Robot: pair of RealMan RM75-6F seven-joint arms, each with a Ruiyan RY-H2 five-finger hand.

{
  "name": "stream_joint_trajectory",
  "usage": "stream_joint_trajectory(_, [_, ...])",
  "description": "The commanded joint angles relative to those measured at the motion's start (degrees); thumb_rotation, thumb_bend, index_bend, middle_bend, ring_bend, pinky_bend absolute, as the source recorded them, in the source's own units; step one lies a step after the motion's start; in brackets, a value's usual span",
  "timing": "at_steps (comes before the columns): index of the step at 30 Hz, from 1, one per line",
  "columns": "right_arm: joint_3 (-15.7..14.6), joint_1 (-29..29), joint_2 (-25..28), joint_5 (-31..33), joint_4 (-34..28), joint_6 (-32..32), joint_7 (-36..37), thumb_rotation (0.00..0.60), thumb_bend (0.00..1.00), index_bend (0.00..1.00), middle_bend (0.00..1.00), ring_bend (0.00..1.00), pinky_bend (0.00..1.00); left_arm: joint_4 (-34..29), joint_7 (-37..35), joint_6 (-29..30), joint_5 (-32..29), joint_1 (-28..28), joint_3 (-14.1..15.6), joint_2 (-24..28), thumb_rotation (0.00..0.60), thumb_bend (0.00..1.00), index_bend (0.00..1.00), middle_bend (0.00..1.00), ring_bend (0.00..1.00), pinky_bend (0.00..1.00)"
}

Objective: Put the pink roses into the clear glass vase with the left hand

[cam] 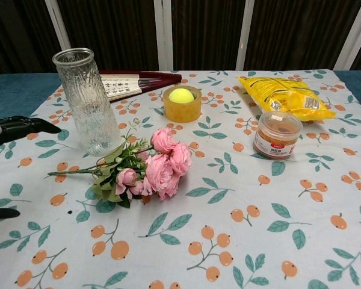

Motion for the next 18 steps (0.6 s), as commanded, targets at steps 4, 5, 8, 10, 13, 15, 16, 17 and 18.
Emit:
stream_joint_trajectory(4, [0.1, -0.1, 0.3, 0.0, 0.2, 0.0, 1.1, 0.600, 0.18, 0.05, 0.00, 0.05, 0.05, -0.1, 2.4, 0.6, -0.1, -1.7, -1.3, -6.2, 0.600, 0.18, 0.05, 0.04, 0.00, 0.15])
stream_joint_trajectory(5, [0.1, -0.1, 0.4, 0.0, 0.2, 0.1, 1.4, 0.600, 0.18, 0.05, 0.00, 0.05, 0.05, 0.0, 3.4, 0.7, -0.3, -1.9, -1.4, -7.1, 0.600, 0.17, 0.05, 0.04, 0.00, 0.15])
stream_joint_trajectory(8, [0.2, -0.3, 0.6, 0.1, 0.2, 0.2, 2.1, 0.600, 0.18, 0.05, 0.00, 0.05, 0.05, -0.2, 6.5, 0.7, -1.5, -2.7, -2.3, -9.6, 0.600, 0.17, 0.05, 0.04, 0.00, 0.15])
stream_joint_trajectory(10, [0.2, -0.3, 0.8, 0.0, 0.3, 0.3, 2.5, 0.600, 0.18, 0.05, 0.00, 0.05, 0.05, 0.1, 9.6, 0.0, -3.6, -3.8, -3.4, -11.8, 0.600, 0.17, 0.05, 0.04, 0.00, 0.14])
stream_joint_trajectory(13, [0.2, -0.4, 0.9, 0.2, 0.2, 0.2, 2.8, 0.600, 0.18, 0.05, 0.00, 0.05, 0.05, 0.9, 12.7, -0.9, -5.9, -5.2, -4.5, -14.3, 0.600, 0.17, 0.05, 0.04, 0.00, 0.15])
stream_joint_trajectory(15, [0.3, -0.5, 1.0, 0.3, 0.2, 0.3, 3.1, 0.600, 0.18, 0.05, 0.00, 0.05, 0.04, 1.2, 15.0, -1.3, -8.1, -6.1, -5.3, -15.9, 0.600, 0.17, 0.05, 0.04, 0.00, 0.14])
stream_joint_trajectory(16, [0.4, -0.5, 1.0, 0.4, 0.2, 0.3, 3.2, 0.600, 0.18, 0.05, 0.00, 0.05, 0.04, 1.2, 16.0, -1.3, -9.1, -6.5, -5.6, -16.6, 0.600, 0.17, 0.05, 0.04, 0.00, 0.14])
stream_joint_trajectory(17, [0.4, -0.6, 1.1, 0.6, 0.2, 0.3, 3.4, 0.600, 0.18, 0.05, 0.00, 0.05, 0.04, 1.3, 17.0, -1.2, -10.1, -6.8, -6.0, -17.3, 0.600, 0.17, 0.05, 0.04, 0.00, 0.14])
stream_joint_trajectory(18, [0.4, -0.6, 1.2, 0.7, 0.2, 0.2, 3.5, 0.600, 0.18, 0.05, 0.00, 0.05, 0.03, 1.5, 17.5, -1.1, -10.7, -7.1, -6.3, -17.8, 0.600, 0.17, 0.05, 0.04, 0.00, 0.13])
